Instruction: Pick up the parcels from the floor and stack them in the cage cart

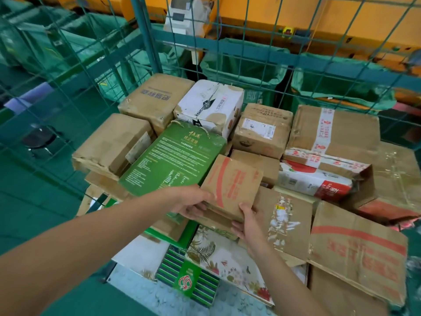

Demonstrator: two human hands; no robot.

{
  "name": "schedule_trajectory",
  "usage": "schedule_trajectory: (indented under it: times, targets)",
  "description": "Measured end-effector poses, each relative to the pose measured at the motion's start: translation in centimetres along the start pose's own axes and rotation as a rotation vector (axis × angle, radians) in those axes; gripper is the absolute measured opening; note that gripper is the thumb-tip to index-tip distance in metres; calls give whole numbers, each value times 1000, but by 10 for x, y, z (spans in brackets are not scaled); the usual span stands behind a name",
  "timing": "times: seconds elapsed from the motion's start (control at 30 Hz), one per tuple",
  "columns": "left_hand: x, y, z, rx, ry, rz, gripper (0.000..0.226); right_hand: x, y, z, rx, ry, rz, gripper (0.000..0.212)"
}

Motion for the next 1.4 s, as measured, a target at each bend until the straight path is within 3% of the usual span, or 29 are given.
schedule_trajectory:
  times: [0.3, 0.47, 0.63, 0.7, 0.8, 1.07, 1.17, 1.27, 1.4]
  targets:
    - [-8, 8, -15, 2, -14, -102, 31, 2, 5, 0, 35, -17, 21, 55]
    - [-18, -3, -21, 40, 76, -259, 88, -2, 10, 2, 42, -65, -17, 59]
    - [-41, -20, -43, 52, 81, -329, 93, 1, 14, -19, 13, -59, 25, 78]
    - [-50, -29, -57, 63, 102, -332, 92, 7, 21, -35, 25, -27, 37, 95]
    - [-65, -43, -78, 73, 151, -349, 91, 16, 42, -61, -14, 39, -64, 111]
    - [-162, -99, -156, 137, 216, -435, 82, 29, 155, -152, -300, 2, -325, 65]
    - [-232, -129, -197, 190, 190, -505, 67, 52, 220, -190, -399, 10, -424, 50]
    - [-316, -158, -246, 240, 157, -553, 38, 81, 292, -236, -506, -10, -535, 44]
    - [-435, -201, -312, 349, 116, -620, 35, 130, 393, -308, -669, -14, -636, 39]
Point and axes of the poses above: each hand's wrist, its own z-axis towards the middle knuckle, its own y-axis out of the palm, x = y × z, the point moved 8 cm from there along z, towards the middle knuckle, and after that the axes turned 14 degrees about -z, right-handed, at the moved point
